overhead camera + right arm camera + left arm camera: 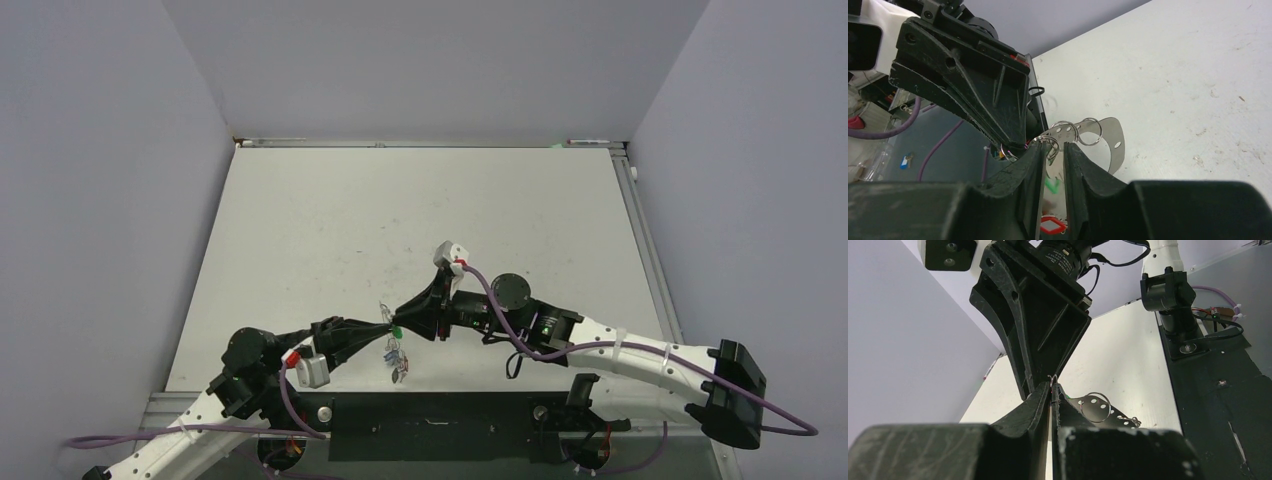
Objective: Put the keys on the keyring
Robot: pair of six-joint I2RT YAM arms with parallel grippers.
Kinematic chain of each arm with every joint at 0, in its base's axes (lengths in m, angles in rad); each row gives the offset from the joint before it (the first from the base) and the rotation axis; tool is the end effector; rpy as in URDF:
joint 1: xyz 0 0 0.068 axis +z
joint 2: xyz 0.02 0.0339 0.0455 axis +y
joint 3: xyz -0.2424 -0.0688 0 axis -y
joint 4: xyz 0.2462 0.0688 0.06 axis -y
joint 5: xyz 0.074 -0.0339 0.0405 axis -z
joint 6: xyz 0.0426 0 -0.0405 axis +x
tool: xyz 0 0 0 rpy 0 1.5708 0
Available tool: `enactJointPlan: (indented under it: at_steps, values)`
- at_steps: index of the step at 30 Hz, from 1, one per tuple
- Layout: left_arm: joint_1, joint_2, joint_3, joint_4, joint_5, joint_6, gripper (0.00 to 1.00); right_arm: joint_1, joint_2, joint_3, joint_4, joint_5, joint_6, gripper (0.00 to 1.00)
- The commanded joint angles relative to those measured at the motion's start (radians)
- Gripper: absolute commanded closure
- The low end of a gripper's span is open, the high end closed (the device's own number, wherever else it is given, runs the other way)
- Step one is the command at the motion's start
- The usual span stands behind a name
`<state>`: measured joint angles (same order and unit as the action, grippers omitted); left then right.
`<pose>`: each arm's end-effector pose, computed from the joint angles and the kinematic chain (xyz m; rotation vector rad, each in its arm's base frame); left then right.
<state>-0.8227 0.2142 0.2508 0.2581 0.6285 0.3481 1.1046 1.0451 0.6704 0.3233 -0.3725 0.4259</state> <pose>0.0706 -0.1129 0.2655 1.1585 0.7463 -0.7989 0.1044 0.2419 0.2831 -0.9063 1.5959 1.4342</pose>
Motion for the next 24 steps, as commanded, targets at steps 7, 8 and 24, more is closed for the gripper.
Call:
enactJointPlan:
  at_steps: [7, 8, 24]
  values:
    - [0.011, -0.014, -0.001, 0.09, -0.016, -0.029, 1.0, 0.009, -0.171, -0.013, -0.086, 0.06, -0.187, 0.66]
    - [0.014, -0.014, -0.003, 0.104, -0.014, -0.04, 1.0, 0.009, -0.188, -0.035, -0.068, 0.039, -0.207, 0.66]
    - [0.028, 0.042, -0.042, 0.428, 0.002, -0.293, 1.0, 0.011, -0.149, -0.086, 0.19, -0.221, -0.383, 0.66]
